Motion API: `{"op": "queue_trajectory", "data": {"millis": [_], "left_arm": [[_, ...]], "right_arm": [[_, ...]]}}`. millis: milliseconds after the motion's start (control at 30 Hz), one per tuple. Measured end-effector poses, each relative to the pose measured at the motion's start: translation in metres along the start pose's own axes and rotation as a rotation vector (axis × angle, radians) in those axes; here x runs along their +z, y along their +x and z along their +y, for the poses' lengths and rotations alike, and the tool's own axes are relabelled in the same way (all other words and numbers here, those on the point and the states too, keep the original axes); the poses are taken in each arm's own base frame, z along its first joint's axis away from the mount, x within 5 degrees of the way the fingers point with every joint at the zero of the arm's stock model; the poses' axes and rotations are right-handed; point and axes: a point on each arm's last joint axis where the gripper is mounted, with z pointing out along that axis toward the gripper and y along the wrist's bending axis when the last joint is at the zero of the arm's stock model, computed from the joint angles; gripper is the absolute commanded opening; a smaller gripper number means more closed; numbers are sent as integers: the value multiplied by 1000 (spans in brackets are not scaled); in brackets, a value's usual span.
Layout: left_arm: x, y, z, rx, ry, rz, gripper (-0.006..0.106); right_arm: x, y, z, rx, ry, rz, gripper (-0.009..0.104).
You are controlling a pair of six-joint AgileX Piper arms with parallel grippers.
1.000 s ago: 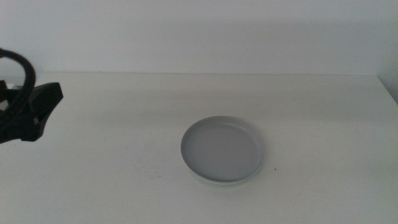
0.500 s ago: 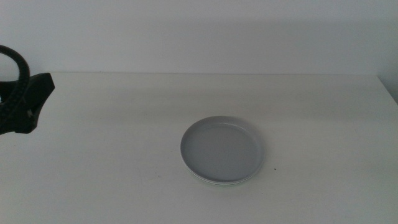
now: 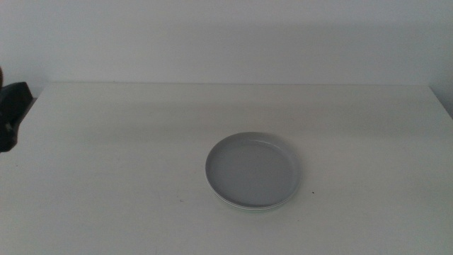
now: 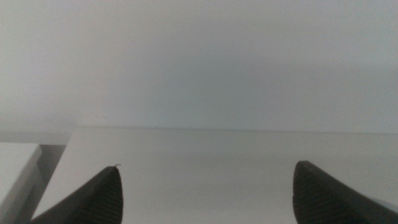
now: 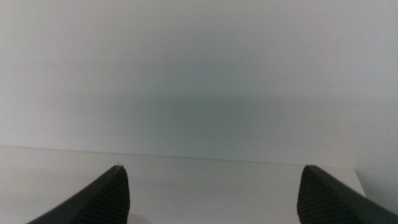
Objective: Stack the three bowls on top of each other.
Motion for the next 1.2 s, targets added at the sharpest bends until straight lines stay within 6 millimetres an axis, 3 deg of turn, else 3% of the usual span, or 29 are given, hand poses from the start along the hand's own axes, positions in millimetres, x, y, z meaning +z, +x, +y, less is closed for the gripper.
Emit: {"op": "queue_trajectory", "data": {"millis": [433,667,767,1000,1200], "left_arm": [[-1,0,2,71,-27,-13,94],[-25,8,1,82,-22,-85,94],[-38,32,4,85,-35,-165,94],[-45,119,14,63,-39,-161,94],[-43,147,17,49,-38,-158,94]], "right_arm": [[0,0,0,0,0,0,91],[0,5,-1,2,8,-12,91],[-6,29,-6,-16,59,-49,91],[-26,131,-11,-62,112,-4,91],[-31,182,-12,-55,110,-5,91]]}}
